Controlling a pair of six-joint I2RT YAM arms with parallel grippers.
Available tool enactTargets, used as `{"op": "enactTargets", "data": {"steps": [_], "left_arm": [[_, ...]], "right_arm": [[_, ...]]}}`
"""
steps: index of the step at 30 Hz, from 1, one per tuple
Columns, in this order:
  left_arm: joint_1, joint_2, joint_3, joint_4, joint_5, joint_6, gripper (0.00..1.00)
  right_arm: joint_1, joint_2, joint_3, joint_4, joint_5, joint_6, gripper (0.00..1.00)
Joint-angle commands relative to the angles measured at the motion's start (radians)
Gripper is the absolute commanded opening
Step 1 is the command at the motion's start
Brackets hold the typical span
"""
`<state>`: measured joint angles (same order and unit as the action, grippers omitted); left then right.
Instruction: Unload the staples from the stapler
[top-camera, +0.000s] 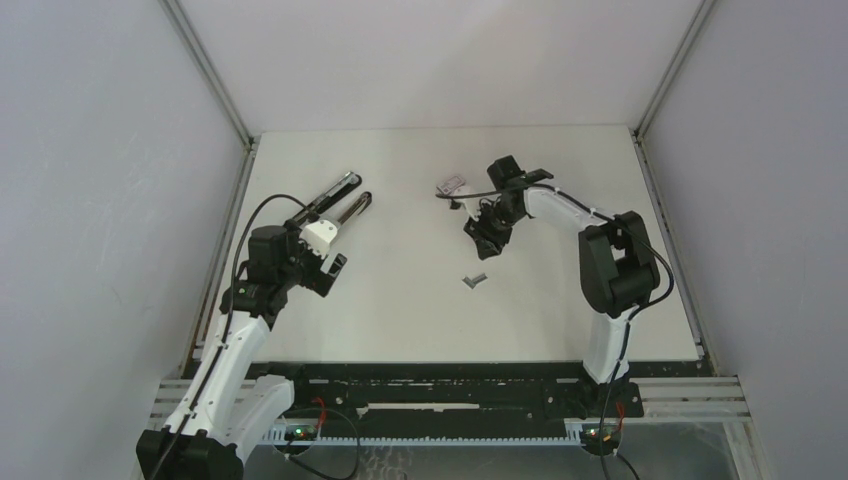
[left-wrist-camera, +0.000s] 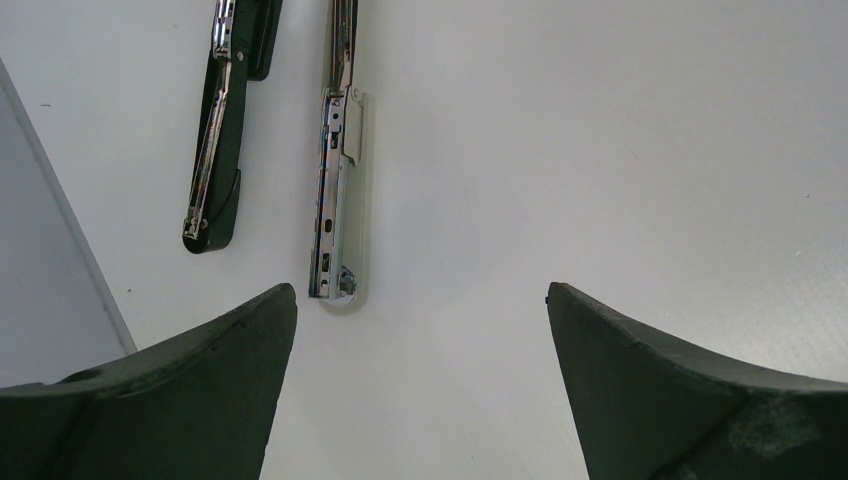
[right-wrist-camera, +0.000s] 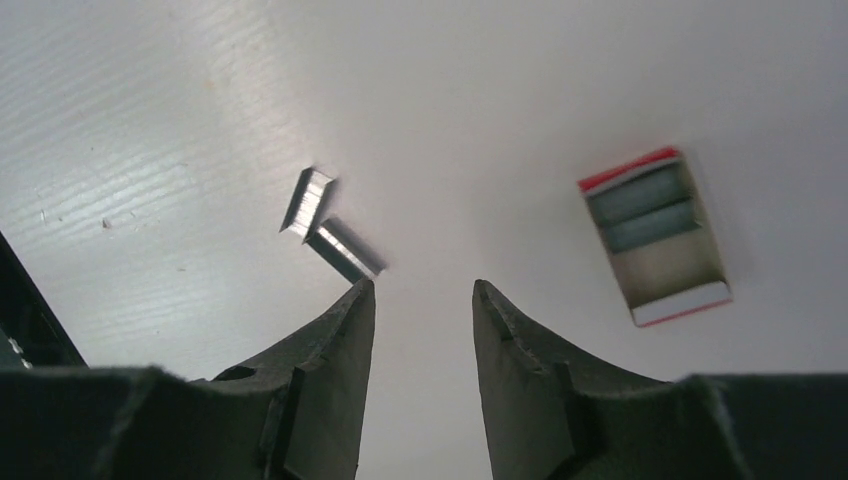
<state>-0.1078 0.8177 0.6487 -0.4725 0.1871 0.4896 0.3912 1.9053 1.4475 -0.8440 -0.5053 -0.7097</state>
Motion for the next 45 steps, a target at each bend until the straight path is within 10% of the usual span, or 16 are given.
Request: {"op": "enactTargets", "data": {"steps": [1,45], "left_arm": [[0.005,-0.004,-0.027,0.040,0.002,0.012,1.00],[0.006,-0.006,-0.030,0.040,0.003,0.017,1.00]], "right_arm": [[0.056,-0.041,-0.040,0.008,0.033,-0.111,0.40],[0.197,0.013,-0.117,0.068,0.249,-0.187,0.40]]}}
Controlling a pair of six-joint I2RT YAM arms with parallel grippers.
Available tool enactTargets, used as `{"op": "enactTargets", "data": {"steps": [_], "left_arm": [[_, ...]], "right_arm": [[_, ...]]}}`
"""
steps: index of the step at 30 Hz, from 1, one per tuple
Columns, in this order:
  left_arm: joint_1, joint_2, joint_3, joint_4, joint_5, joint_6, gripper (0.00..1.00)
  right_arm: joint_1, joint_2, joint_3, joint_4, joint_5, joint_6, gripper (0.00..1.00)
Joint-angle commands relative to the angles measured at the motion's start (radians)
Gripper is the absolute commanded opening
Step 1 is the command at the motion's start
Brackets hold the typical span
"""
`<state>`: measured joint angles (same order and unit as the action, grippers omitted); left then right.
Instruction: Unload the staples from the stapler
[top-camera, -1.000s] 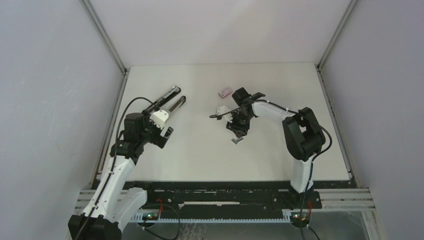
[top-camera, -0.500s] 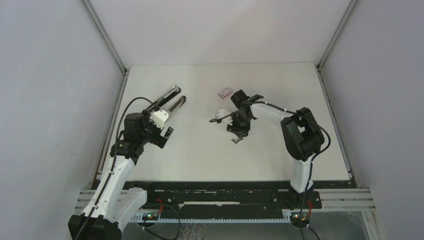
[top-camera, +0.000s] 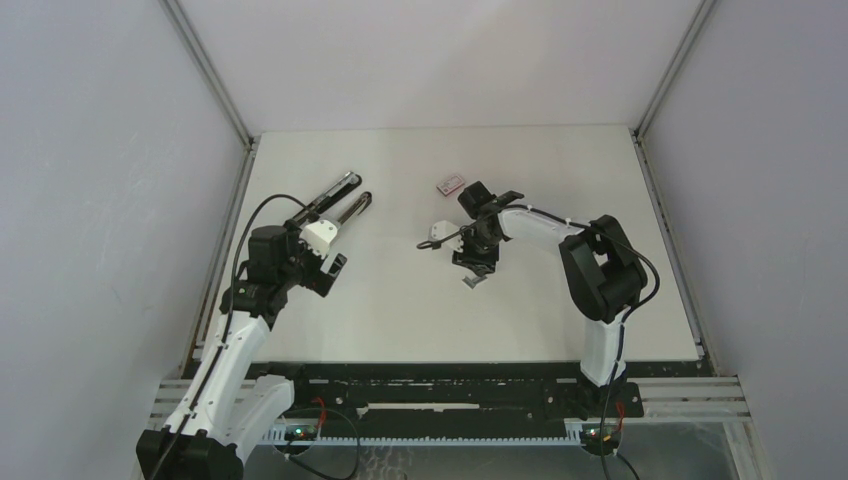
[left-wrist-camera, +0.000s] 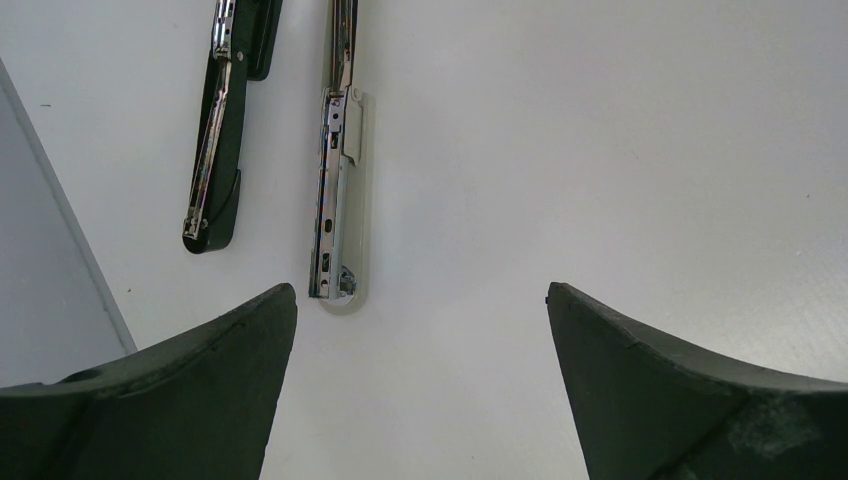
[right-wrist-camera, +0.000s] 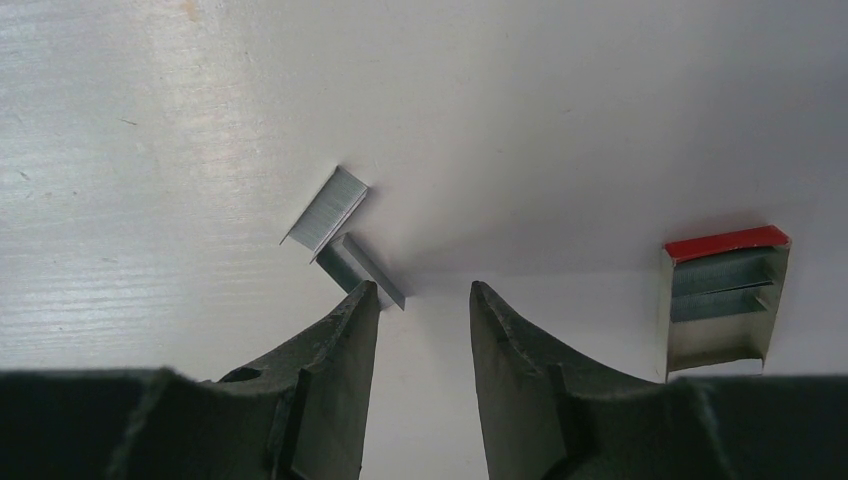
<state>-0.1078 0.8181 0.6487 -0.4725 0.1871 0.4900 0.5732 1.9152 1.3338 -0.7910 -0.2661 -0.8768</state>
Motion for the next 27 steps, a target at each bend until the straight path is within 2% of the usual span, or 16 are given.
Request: {"op": "enactTargets", "data": {"steps": [1,19,27], "left_arm": [[0.006,-0.007,-0.031,0.041,0.003,0.016,1.00],[0.006,-0.009,-0.031,0.039,0.003,0.016,1.00],[0.005,-0.010,-0.032,0.041,0.004,0.016,1.00]], "right_arm": [[0.015,0.005,-0.003,0.013,0.012,-0.022,0.40],[0.036,0.027,-0.004,0.008,0.042,-0.027,0.39],[0.040,0.034,-0.003,0.012,0.052,-0.020,0.33]]}}
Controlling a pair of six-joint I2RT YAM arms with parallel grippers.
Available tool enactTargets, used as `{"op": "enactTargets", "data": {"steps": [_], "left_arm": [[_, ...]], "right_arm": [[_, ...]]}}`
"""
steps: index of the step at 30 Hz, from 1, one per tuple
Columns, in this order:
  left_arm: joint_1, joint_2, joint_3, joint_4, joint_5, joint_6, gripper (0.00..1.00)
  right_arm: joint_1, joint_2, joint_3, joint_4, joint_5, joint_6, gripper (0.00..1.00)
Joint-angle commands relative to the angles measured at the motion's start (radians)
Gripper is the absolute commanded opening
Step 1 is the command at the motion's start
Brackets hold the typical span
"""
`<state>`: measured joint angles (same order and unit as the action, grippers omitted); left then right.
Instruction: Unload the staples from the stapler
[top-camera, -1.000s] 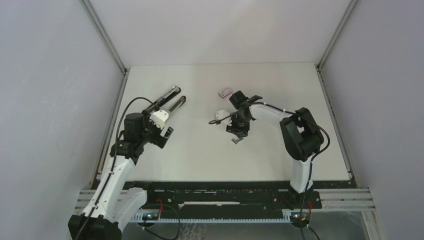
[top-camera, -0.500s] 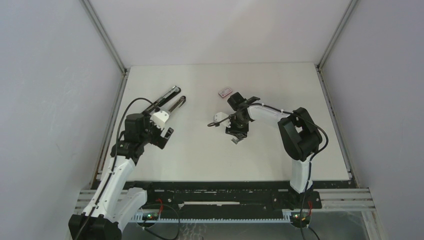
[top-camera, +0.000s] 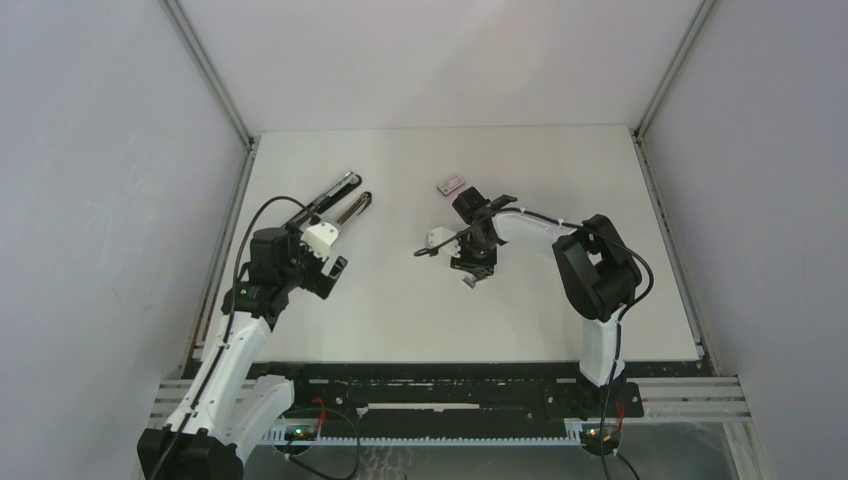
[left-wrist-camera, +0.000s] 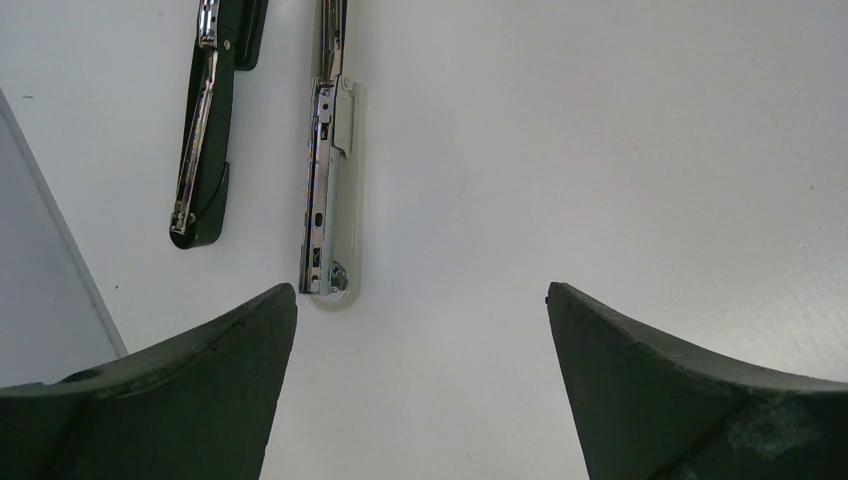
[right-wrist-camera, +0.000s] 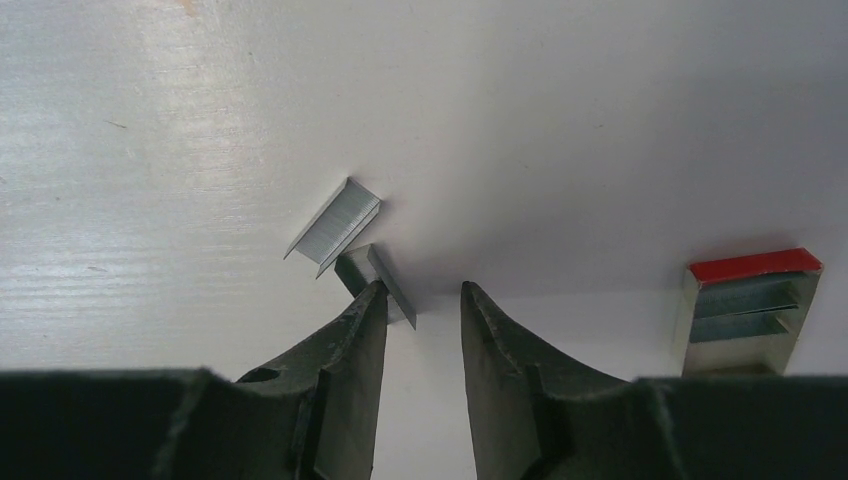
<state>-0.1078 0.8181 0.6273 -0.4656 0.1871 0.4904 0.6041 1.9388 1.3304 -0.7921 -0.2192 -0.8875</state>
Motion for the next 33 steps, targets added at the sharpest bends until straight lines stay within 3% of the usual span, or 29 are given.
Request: {"op": "enactTargets", "data": {"steps": [1,11,22,33], "left_arm": [[0.005,-0.010,-0.010,0.033,0.004,0.016,1.00],[0.005,-0.010,-0.011,0.033,0.003,0.016,1.00],[0.005,-0.014,-0.011,0.031,0.003,0.016,1.00],[0.006,-0.007,-0.009,0.030,0.006,0.017,1.00]], "right_arm": [[0.009,0.011,0.001,0.015,0.005,-0.010,0.32],[0.011,0.019,0.001,0.014,0.008,-0.004,0.21],[0.014,0.032,0.024,-0.007,0.004,0.006,0.01],[0.014,0.035,0.035,-0.017,0.004,0.014,0.00]]}}
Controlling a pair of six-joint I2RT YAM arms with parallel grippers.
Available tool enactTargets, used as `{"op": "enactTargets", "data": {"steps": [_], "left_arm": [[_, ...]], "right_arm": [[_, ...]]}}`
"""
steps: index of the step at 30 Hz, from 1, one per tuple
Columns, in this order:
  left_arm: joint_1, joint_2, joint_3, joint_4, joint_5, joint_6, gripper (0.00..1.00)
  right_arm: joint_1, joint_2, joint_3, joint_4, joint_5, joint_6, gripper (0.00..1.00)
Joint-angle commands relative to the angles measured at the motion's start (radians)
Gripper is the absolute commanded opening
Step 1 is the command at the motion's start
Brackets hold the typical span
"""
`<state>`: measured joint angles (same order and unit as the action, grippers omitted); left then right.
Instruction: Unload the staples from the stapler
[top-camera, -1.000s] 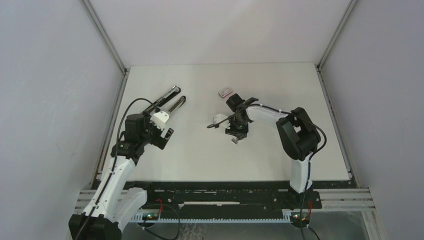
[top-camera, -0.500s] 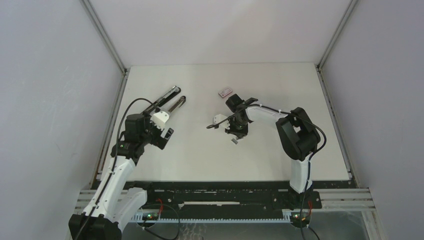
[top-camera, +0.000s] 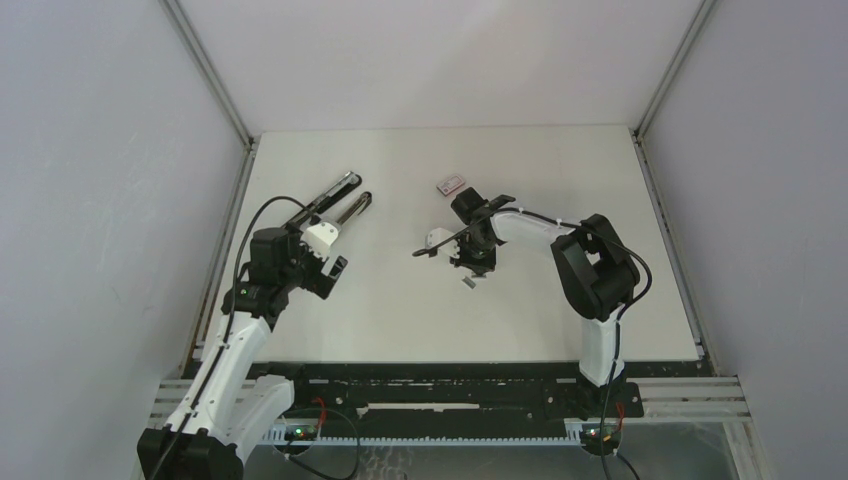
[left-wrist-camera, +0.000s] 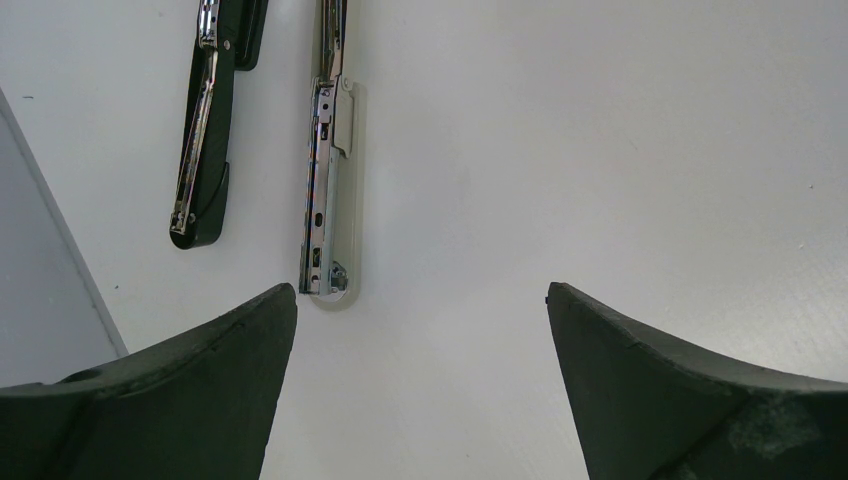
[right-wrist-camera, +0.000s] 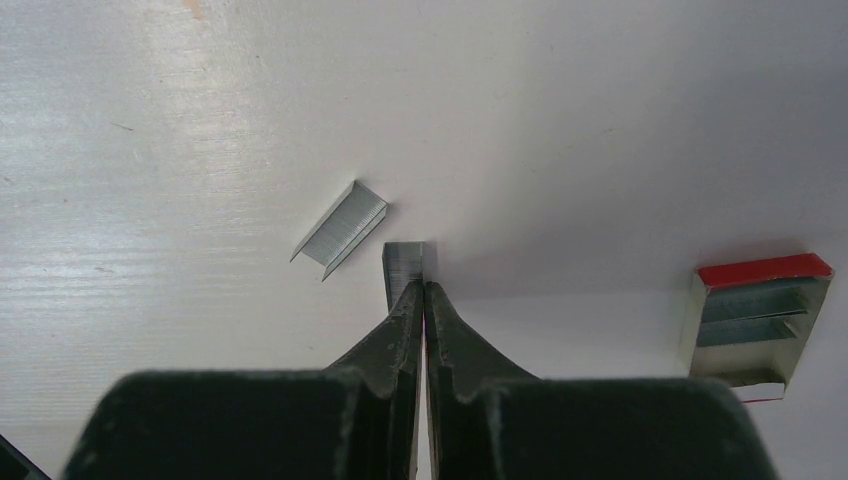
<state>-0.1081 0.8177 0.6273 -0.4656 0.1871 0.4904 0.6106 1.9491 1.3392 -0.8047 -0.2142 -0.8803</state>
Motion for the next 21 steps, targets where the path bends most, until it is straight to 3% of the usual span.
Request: {"op": "enactTargets", "data": {"steps": [1,21], "left_arm": [[0.006,-0.007,-0.008,0.029,0.005,0.016,1.00],[0.005,-0.008,-0.006,0.029,-0.003,0.013,1.00]], "right_arm": [[0.008,0.025,0.027,-0.005,0.000,0.008,0.00],[0.009,0.007,0.033,0.011,0.033,0.035,0.00]]}}
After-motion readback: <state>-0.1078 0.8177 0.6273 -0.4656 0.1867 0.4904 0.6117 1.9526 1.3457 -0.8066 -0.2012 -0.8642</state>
